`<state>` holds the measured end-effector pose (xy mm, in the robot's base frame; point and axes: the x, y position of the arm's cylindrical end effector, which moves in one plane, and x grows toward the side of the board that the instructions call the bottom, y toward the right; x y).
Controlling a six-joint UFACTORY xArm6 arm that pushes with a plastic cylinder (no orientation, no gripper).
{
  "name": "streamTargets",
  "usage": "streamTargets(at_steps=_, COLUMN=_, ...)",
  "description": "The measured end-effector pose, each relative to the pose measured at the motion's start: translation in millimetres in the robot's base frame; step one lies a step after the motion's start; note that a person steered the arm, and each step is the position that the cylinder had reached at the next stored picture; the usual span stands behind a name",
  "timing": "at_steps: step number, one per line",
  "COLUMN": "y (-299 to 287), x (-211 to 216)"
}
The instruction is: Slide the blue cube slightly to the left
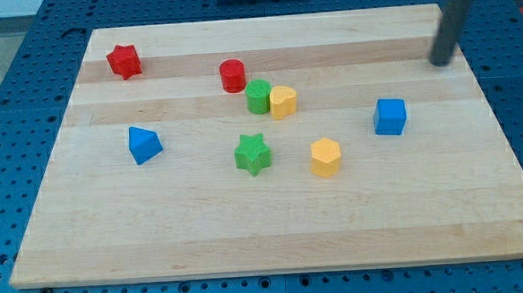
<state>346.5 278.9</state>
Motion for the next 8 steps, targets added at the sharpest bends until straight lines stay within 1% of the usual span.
streamTargets(at_steps=1, y=14, x=57)
streamTargets(at_steps=2, y=-7, x=79)
streamTargets(at_steps=4, y=-114, x=79)
streamTargets(at_steps=5, y=-121, x=79)
streamTargets(at_steps=6, y=-112, x=90)
streamTargets(at_steps=7, y=-114, x=114)
streamTargets(at_steps=8, y=-135, x=125)
